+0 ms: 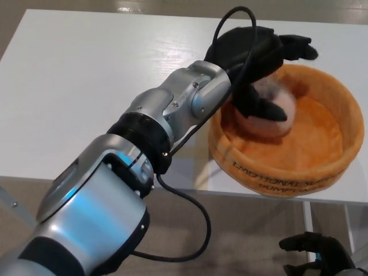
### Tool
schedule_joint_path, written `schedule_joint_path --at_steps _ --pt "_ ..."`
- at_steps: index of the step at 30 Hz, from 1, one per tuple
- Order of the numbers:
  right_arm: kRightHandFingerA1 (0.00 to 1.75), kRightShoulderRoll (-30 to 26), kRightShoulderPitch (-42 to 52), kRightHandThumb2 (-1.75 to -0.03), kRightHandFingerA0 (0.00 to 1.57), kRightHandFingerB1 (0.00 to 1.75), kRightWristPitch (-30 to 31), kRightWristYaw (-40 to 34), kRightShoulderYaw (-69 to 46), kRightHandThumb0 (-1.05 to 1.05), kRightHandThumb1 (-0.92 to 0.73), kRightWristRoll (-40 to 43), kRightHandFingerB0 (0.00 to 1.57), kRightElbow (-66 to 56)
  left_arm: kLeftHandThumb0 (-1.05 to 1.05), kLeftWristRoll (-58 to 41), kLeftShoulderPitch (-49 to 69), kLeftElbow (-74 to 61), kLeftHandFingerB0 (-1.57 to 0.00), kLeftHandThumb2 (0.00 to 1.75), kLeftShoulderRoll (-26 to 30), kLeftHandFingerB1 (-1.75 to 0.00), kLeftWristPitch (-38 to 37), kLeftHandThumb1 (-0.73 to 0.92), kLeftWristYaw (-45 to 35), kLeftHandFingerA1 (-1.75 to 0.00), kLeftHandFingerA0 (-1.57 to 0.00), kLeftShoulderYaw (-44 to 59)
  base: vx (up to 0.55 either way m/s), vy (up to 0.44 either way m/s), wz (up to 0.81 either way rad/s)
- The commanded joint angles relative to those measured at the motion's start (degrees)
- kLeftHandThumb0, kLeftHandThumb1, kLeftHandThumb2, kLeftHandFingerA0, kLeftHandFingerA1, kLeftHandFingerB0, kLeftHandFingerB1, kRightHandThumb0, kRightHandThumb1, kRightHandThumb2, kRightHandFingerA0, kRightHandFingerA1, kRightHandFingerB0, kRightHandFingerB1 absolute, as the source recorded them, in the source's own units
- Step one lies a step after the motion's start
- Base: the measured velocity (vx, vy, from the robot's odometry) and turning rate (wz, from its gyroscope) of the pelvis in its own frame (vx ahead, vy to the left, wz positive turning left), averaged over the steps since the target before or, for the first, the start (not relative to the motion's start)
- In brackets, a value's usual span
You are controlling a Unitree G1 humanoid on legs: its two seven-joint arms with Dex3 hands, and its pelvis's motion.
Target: Use the left hand to pick up the pink round toy on the left and place it inside the orange plate on the desk.
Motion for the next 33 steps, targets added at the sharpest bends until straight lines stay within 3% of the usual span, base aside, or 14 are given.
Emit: schedule_joint_path --at_steps 1,16,22,24,29,32,33 --pt "0.83 0.11 0.00 -0.55 0.59 0.73 1.19 1.04 0.58 -0.15 -0.57 -0.55 0.59 0.36 -0.90 1.27 0.06 -0.38 0.00 0.91 -0.43 -0.02 4.51 0.53 -5.81 0.00 0.00 -1.00 0.00 0.000 0.00" --pt "0.85 0.68 -0.39 -0.56 0.60 0.75 1.62 0.75 0.15 -0.12 -0.57 0.16 0.59 0.40 -0.98 0.25 -0.16 -6.41 0.00 1.02 1.36 -0.04 5.74 0.59 -8.11 0.00 0.00 0.74 0.00 0.000 0.00" --pt "0.82 0.52 0.00 -0.55 0.58 0.74 1.16 0.40 0.77 -0.13 -0.57 -0.52 0.60 0.21 -0.99 -1.06 0.70 -18.67 0.00 1.01 5.82 -0.05 3.24 0.62 -9.26 0.00 0.00 4.14 0.00 0.000 0.00" --pt "0.84 0.50 0.09 -0.55 0.60 0.75 1.15 0.36 0.73 -0.14 -0.56 -0.42 0.60 0.24 -0.97 -2.82 2.08 -28.24 0.00 1.00 9.28 -0.08 2.70 0.59 -11.54 0.00 0.00 6.95 0.00 0.000 0.00" --pt "0.82 0.03 0.20 -0.55 0.57 0.75 0.92 0.24 0.60 -0.13 -0.56 -0.34 0.61 0.23 -0.85 -14.48 7.64 -50.29 0.00 0.87 16.77 -0.09 0.99 0.51 -19.07 0.00 0.00 16.59 0.00 0.000 0.00" --pt "0.82 -0.23 0.12 -0.55 0.57 0.74 1.00 0.45 0.59 -0.14 -0.57 -0.35 0.60 0.30 -0.64 -21.91 11.58 -57.64 -0.02 0.72 17.89 -0.10 1.87 0.40 -22.09 0.00 0.00 20.21 0.00 0.000 0.00" --pt "0.80 -0.32 0.16 -0.56 0.53 0.74 1.09 0.71 0.44 -0.14 -0.56 -0.19 0.59 0.32 -0.57 -28.74 16.29 -64.91 0.00 0.67 20.69 -0.10 2.27 0.35 -24.85 0.00 0.00 23.29 0.00 0.000 0.00"
